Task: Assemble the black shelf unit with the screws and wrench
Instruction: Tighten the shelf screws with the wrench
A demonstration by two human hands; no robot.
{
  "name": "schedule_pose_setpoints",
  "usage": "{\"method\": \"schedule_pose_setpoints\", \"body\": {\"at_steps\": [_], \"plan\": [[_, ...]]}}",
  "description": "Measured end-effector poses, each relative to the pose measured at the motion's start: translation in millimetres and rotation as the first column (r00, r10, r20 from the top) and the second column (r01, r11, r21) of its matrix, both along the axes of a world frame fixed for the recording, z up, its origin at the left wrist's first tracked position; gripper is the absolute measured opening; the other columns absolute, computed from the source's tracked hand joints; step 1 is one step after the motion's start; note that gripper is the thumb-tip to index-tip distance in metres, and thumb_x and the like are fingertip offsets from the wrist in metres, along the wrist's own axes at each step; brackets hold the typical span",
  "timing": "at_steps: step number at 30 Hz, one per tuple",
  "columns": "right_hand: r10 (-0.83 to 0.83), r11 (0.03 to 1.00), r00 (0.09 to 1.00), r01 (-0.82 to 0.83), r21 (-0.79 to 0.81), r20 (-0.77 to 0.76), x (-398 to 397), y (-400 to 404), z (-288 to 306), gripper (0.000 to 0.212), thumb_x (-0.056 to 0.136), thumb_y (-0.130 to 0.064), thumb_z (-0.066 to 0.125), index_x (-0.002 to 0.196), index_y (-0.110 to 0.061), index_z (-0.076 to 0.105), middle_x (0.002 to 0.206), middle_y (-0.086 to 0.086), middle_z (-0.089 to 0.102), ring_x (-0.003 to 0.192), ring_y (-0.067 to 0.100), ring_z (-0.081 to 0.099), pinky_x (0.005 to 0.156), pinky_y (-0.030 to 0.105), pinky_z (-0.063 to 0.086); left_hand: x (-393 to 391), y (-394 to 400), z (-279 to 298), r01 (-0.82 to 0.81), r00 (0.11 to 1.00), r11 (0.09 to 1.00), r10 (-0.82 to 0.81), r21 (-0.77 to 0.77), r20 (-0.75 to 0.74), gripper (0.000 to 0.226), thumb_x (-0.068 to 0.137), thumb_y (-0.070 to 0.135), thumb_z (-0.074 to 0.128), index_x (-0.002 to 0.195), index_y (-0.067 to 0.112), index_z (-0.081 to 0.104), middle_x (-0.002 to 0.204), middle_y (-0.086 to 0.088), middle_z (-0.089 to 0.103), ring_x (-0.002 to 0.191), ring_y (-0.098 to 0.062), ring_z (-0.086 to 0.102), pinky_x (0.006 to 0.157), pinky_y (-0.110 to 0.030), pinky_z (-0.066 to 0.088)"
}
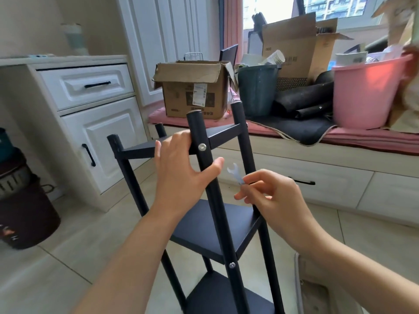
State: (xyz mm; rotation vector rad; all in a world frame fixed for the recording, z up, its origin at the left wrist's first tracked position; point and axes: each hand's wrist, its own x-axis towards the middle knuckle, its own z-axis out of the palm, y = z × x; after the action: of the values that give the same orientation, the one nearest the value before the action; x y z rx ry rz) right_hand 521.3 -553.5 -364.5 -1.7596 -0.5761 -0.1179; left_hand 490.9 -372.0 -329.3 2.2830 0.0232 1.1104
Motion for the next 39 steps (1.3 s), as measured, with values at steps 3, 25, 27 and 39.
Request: {"method": "schedule_pose_setpoints", "body": {"at_steps": [3,25,27,39], "plan": [[0.022,0.999,1.000,-0.021,0.024,-0.011,-0.2,12.0,0.5,0.011,0.091,-0.008,0.068,0.087,-0.019,0.068,0.073,-0.006,0.075,0.072,0.015,0.071,0.079,0.038,0.059,-0.2,9.4,0.6,0.016,1.000,1.000,-0.016,-0.022,0.010,0.042,0.077,0.055,0.057,0.106,0.024,0.059,0.093,0.019,0.050,0.101,0.011,0.041,0.105,-0.056,0.038],[0.095,0.988,0.992,-0.085,0.129,-0.077,2.6,113.0,4.3,0.009,0.094,-0.018,0.065,0.090,-0.016,0.073,0.061,-0.006,0.066,0.062,0.003,0.061,0.060,0.014,0.045,-34.4,68.6,-6.1,0.188,0.979,0.954,-0.202,-0.233,-0.034,0.043,0.079,0.047,0.051,0.117,0.028,0.055,0.111,-0.004,0.060,0.109,-0.021,0.057,0.096,-0.038,0.049],[0.067,0.995,0.997,-0.065,0.072,-0.028,5.4,115.3,10.2,0.011,0.095,-0.019,0.064,0.090,-0.019,0.074,0.062,-0.008,0.067,0.065,0.006,0.064,0.066,0.018,0.050,-35.1,65.1,-6.1,0.211,0.975,0.946,-0.222,-0.248,-0.018,0.039,0.078,0.046,0.052,0.115,0.033,0.055,0.111,-0.005,0.061,0.107,-0.020,0.058,0.094,-0.033,0.048],[-0.023,0.996,0.990,0.012,0.083,0.139,17.4,77.3,20.7,0.016,0.094,-0.012,0.065,0.085,-0.019,0.077,0.067,-0.009,0.070,0.064,0.008,0.064,0.062,0.011,0.043,-18.5,34.6,-2.1,0.289,0.955,0.927,-0.296,-0.237,0.005,0.039,0.075,0.044,0.054,0.113,0.035,0.059,0.103,-0.004,0.063,0.094,-0.014,0.058,0.085,-0.020,0.045]]}}
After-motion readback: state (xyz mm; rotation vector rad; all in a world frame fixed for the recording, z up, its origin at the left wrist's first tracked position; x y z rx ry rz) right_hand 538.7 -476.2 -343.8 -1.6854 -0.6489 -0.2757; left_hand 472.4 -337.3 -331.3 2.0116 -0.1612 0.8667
